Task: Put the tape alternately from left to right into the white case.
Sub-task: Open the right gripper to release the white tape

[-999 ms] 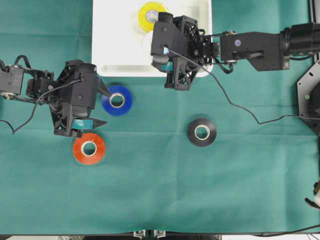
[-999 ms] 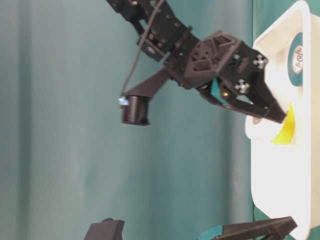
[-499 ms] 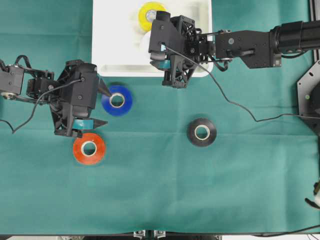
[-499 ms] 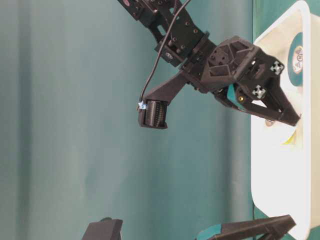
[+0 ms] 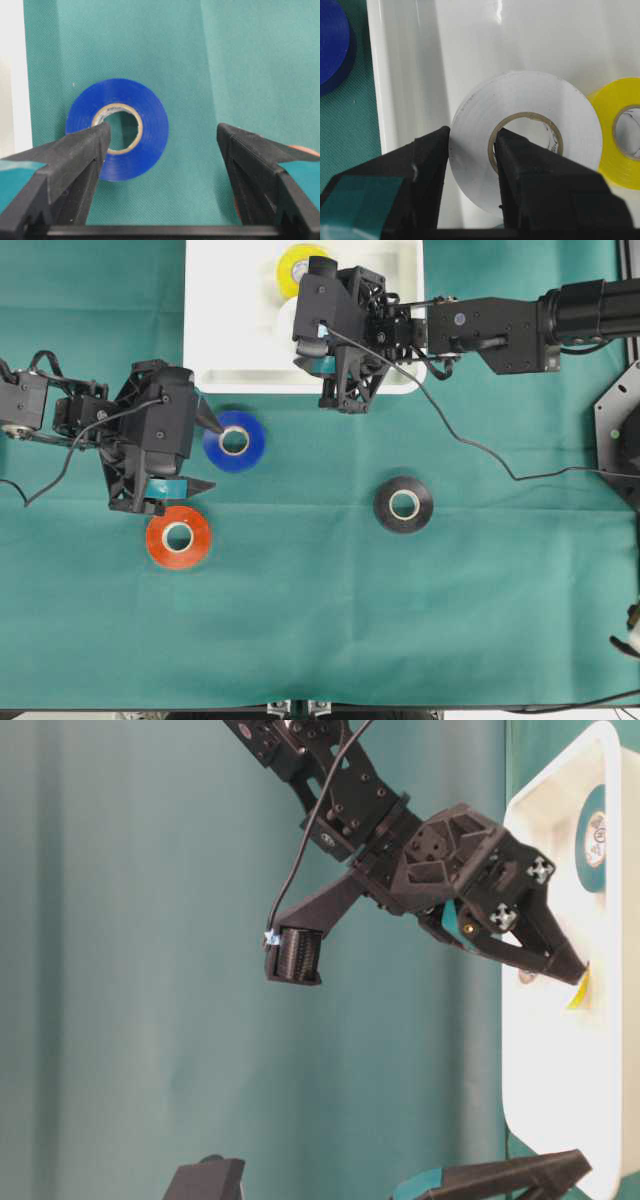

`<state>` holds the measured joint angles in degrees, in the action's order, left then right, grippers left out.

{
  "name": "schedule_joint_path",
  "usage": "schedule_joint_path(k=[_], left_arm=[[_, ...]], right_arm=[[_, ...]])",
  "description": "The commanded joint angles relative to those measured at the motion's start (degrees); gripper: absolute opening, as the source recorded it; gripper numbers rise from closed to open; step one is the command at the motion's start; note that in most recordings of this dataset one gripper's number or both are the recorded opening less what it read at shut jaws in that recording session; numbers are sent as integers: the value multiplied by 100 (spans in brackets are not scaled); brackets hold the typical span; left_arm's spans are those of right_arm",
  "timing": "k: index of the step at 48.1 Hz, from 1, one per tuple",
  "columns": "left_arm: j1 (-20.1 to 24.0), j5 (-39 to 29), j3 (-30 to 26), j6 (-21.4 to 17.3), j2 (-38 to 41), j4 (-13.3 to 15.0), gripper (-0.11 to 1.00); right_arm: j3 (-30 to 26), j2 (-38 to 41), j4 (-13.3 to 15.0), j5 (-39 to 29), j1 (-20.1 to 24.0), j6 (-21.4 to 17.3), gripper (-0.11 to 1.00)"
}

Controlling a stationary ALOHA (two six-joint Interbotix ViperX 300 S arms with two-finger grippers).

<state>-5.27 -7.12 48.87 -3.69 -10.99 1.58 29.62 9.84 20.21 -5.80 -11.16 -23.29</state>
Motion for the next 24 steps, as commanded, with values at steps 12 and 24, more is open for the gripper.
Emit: schedule_joint_path(k=[12, 24], left_arm=[[-9, 35, -132, 9, -79, 0, 86], [-9, 35, -132, 9, -79, 0, 86]], right_arm=[[-88, -105, 18, 35, 0, -9, 66], [-79, -105, 18, 44, 0, -18, 81]])
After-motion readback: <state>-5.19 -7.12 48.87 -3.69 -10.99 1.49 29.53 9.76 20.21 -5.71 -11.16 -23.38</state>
